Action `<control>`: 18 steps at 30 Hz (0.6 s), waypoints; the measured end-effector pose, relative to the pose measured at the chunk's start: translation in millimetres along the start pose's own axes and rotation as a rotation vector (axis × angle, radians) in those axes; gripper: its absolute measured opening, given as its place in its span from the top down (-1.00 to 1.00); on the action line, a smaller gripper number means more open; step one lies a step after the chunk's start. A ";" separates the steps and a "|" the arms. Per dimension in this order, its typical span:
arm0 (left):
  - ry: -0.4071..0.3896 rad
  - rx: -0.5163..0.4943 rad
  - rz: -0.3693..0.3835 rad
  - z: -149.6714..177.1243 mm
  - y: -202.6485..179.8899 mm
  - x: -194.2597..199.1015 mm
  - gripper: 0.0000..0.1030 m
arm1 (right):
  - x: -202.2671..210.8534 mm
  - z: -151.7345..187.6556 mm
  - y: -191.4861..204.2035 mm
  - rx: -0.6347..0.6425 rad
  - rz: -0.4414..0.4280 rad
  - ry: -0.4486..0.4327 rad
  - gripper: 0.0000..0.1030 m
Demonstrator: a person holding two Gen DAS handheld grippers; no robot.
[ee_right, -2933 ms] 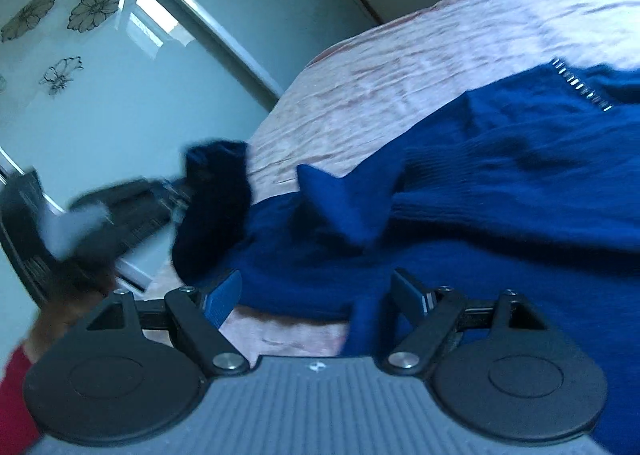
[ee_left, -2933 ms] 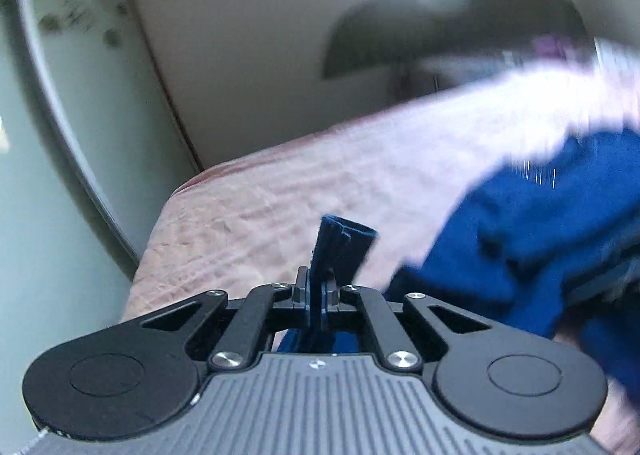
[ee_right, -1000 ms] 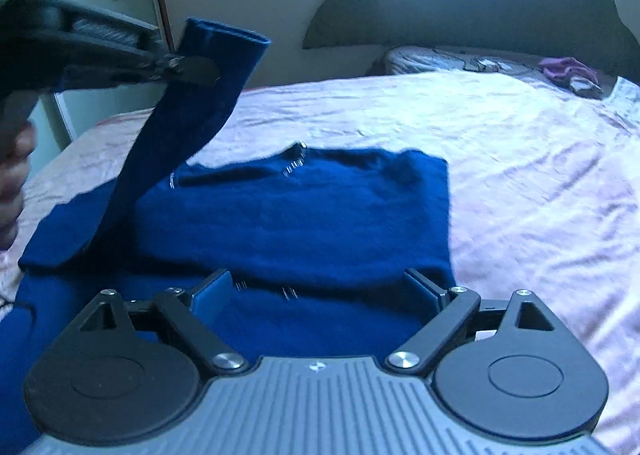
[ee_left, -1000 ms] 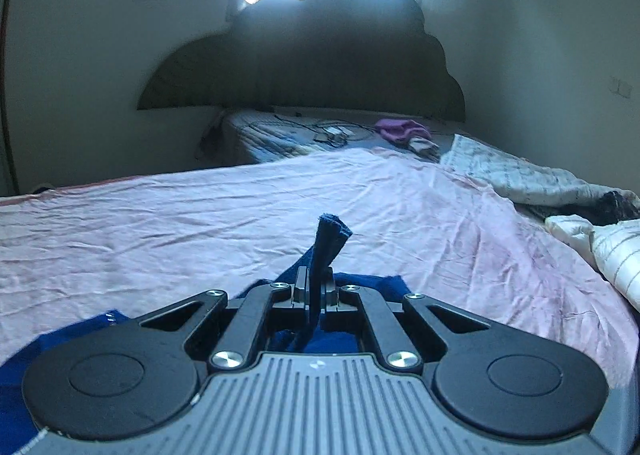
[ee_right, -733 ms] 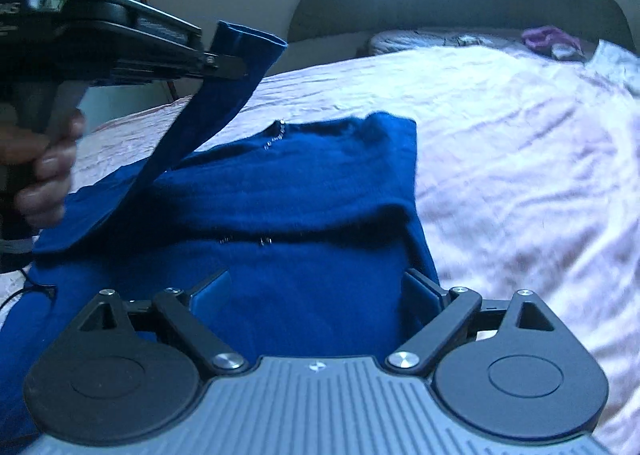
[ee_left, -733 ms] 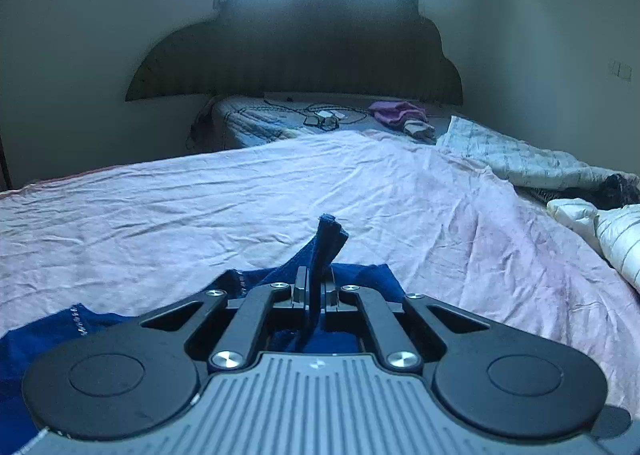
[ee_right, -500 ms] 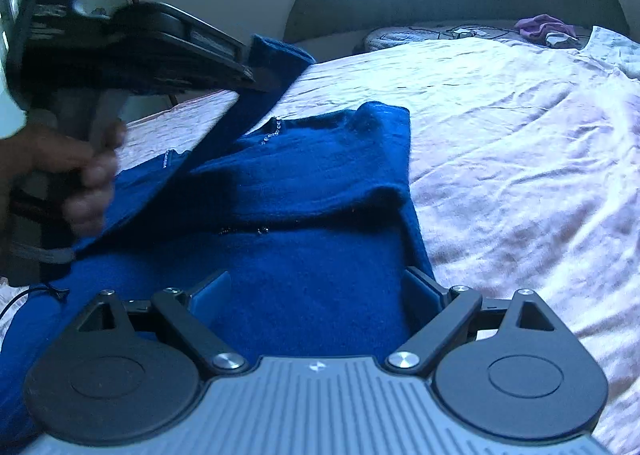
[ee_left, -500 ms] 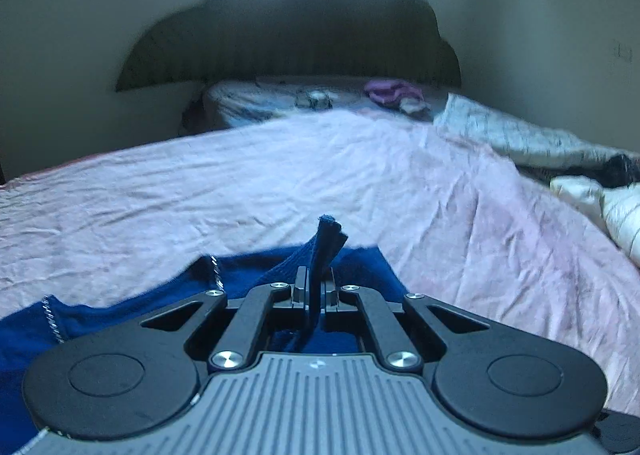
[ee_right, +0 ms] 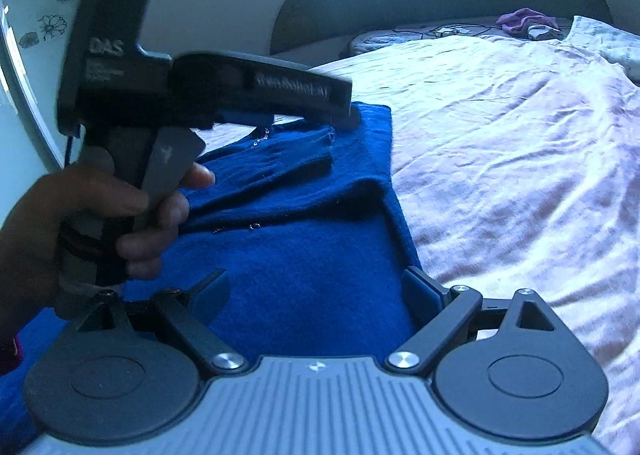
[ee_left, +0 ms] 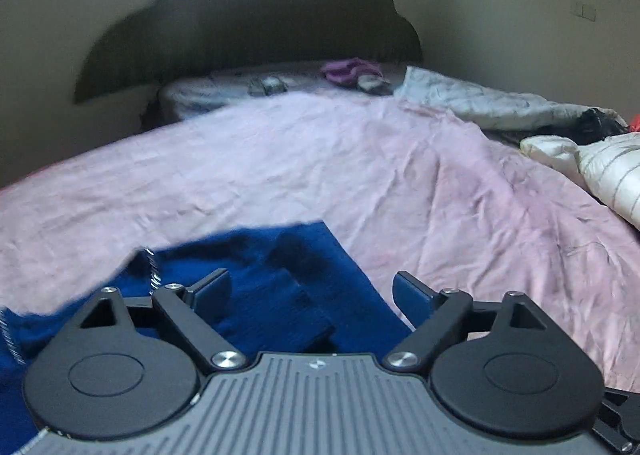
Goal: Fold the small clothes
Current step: 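Release the sleeve from the left gripper onto the sweater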
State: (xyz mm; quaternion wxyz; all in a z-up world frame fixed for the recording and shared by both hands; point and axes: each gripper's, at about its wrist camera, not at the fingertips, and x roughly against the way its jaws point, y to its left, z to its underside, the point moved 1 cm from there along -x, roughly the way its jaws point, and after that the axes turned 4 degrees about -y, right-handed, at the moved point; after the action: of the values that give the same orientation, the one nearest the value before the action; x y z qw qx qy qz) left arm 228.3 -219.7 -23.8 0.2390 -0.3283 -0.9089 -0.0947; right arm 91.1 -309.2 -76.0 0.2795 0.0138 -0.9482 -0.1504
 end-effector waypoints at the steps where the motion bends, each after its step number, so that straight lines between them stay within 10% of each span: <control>1: -0.009 -0.026 -0.050 -2.7 0.5 6.1 -0.74 | 0.9 -0.9 0.3 0.000 0.002 0.000 -0.81; 7: -0.030 -0.059 -0.436 18.3 56.6 58.7 -0.97 | -6.0 -31.1 8.9 0.071 -0.004 -0.048 -0.81; 18: 0.132 0.149 -0.604 82.6 138.9 95.6 -0.98 | -136.2 -80.5 46.3 0.132 -0.055 0.104 -0.81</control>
State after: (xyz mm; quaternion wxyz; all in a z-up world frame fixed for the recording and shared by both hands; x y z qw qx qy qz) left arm 222.7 -33.4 -45.9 0.2820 -0.0184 -0.9523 -0.1154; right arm 251.6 -272.4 -69.7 0.3225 0.0662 -0.9395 -0.0944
